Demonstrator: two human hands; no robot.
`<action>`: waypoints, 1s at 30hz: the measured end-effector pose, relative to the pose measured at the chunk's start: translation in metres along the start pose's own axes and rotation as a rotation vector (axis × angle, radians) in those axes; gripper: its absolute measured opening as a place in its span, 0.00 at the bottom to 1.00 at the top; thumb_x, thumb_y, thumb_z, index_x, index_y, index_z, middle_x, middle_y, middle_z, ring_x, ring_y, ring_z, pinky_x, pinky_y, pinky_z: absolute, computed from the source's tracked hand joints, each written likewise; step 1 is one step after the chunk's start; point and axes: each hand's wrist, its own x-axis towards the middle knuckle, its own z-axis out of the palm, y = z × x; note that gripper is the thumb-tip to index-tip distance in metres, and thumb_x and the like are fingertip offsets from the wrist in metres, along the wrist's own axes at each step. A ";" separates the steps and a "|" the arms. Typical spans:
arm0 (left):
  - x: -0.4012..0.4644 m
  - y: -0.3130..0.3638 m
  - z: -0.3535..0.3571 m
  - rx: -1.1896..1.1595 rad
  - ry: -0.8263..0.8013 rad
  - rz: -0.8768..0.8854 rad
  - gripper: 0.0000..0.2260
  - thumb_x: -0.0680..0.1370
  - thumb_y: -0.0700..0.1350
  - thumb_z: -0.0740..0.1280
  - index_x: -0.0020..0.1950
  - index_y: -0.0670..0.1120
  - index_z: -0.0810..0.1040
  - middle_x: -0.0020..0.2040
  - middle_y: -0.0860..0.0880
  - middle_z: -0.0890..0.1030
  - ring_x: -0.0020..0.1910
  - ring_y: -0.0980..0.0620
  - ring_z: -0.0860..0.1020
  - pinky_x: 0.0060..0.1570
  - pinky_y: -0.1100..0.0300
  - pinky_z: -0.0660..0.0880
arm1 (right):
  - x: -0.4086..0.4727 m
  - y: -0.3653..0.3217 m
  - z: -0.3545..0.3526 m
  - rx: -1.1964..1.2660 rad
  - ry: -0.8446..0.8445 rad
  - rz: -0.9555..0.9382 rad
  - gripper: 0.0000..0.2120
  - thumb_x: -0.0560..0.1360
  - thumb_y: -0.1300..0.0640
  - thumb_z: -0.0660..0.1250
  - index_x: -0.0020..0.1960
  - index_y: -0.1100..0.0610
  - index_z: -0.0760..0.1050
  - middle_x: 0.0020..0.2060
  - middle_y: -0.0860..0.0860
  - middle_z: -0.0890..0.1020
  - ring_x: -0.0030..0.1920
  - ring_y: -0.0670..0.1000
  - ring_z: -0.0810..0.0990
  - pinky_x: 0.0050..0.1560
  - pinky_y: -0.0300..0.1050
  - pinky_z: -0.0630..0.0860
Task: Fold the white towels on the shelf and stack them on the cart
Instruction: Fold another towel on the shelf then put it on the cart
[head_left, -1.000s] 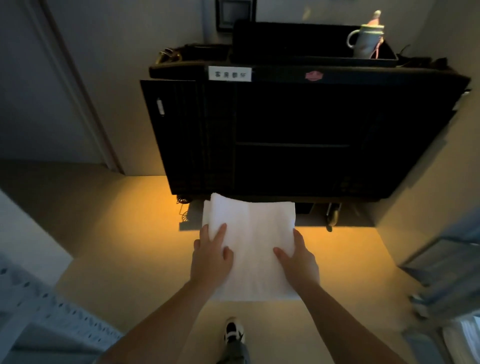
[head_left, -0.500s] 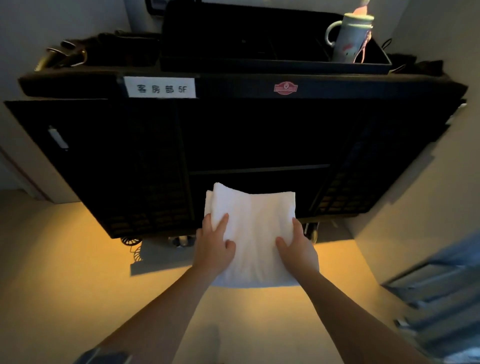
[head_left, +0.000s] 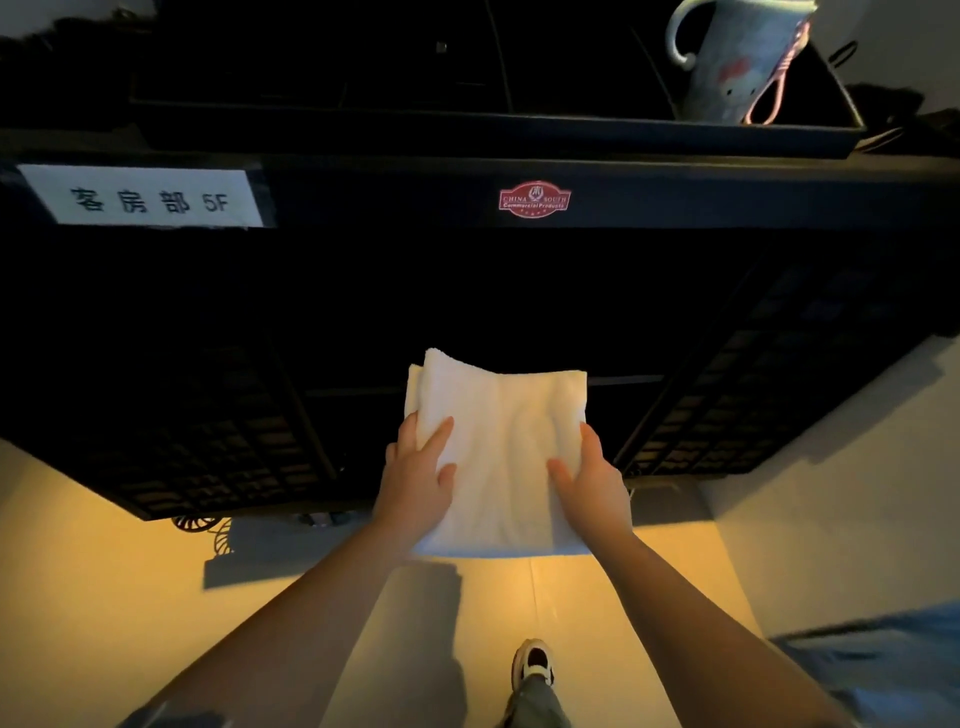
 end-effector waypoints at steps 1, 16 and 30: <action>0.013 0.008 0.006 -0.009 0.014 -0.015 0.25 0.81 0.50 0.60 0.76 0.58 0.57 0.75 0.55 0.49 0.67 0.47 0.60 0.64 0.51 0.68 | 0.020 0.003 -0.005 -0.004 -0.013 -0.016 0.30 0.80 0.47 0.59 0.77 0.50 0.49 0.57 0.53 0.77 0.52 0.54 0.78 0.46 0.46 0.72; 0.213 0.040 0.073 -0.032 0.090 -0.151 0.24 0.81 0.44 0.62 0.76 0.54 0.62 0.78 0.47 0.51 0.74 0.42 0.56 0.69 0.47 0.63 | 0.282 0.027 0.025 0.048 -0.049 -0.045 0.26 0.77 0.46 0.63 0.73 0.51 0.62 0.41 0.54 0.76 0.38 0.55 0.79 0.32 0.41 0.66; 0.208 0.034 0.120 0.522 0.095 0.321 0.38 0.71 0.68 0.64 0.75 0.49 0.63 0.78 0.44 0.55 0.74 0.43 0.53 0.71 0.48 0.48 | 0.336 0.051 0.069 -0.028 -0.006 -0.095 0.35 0.77 0.45 0.64 0.76 0.40 0.47 0.68 0.61 0.66 0.57 0.63 0.77 0.53 0.52 0.73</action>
